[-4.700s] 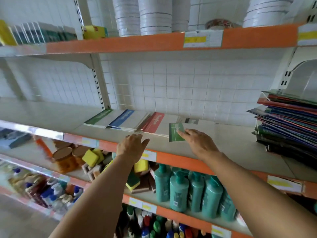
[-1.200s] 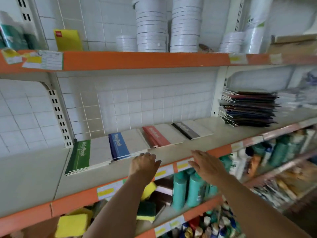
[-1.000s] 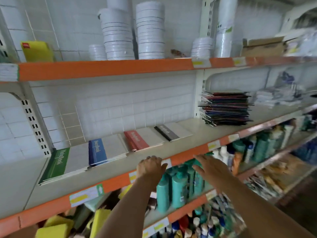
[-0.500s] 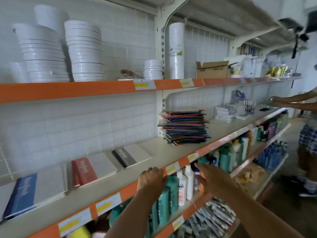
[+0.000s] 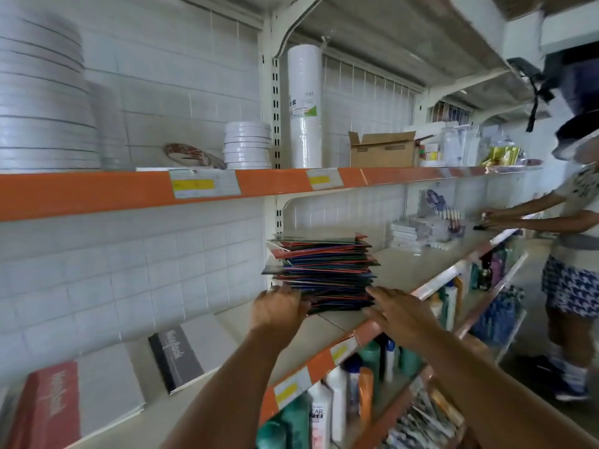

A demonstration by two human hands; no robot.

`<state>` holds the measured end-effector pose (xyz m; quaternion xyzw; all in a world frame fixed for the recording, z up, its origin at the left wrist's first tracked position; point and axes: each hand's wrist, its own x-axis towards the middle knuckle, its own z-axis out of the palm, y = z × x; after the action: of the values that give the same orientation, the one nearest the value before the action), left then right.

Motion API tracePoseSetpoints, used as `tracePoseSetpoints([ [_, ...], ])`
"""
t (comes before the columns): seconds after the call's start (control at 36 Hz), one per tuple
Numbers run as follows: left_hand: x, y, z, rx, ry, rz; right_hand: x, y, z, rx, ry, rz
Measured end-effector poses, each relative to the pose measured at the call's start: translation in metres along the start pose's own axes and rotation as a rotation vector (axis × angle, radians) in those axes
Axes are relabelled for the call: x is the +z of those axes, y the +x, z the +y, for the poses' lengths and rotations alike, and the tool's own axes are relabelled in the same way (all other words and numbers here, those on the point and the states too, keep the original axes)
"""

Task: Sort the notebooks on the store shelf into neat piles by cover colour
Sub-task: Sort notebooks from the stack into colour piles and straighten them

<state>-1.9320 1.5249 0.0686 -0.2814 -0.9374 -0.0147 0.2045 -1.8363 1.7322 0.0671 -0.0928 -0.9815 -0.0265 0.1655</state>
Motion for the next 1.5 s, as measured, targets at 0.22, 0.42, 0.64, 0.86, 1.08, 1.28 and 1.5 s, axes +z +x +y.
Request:
tracePoseSetpoints([
  [0.22, -0.011, 0.059, 0.017, 0.042, 0.036, 0.117, 0.006, 0.053, 0.039, 0.005, -0.002, 0.037],
  [0.42, -0.009, 0.102, 0.049, 0.013, 0.049, 0.123, 0.015, 0.093, 0.071, -0.076, 0.012, 0.094],
  [0.64, 0.001, 0.15, 0.086, -0.099, 0.052, 0.066, 0.022, 0.148, 0.116, -0.203, 0.037, 0.106],
  [0.86, 0.008, 0.179, 0.112, -0.206, 0.113, -0.027, 0.034, 0.19, 0.139, -0.347, 0.114, 0.126],
  [1.08, 0.005, 0.178, 0.11, -0.296, 0.136, -0.025, 0.042, 0.213, 0.13, -0.379, 0.178, 0.15],
  [1.28, -0.008, 0.174, 0.097, -0.385, 0.136, -0.024, 0.04, 0.221, 0.114, -0.382, 0.202, 0.166],
  [1.5, -0.005, 0.181, 0.101, -0.435, 0.188, -0.014, 0.031, 0.22, 0.113, -0.389, 0.248, 0.297],
])
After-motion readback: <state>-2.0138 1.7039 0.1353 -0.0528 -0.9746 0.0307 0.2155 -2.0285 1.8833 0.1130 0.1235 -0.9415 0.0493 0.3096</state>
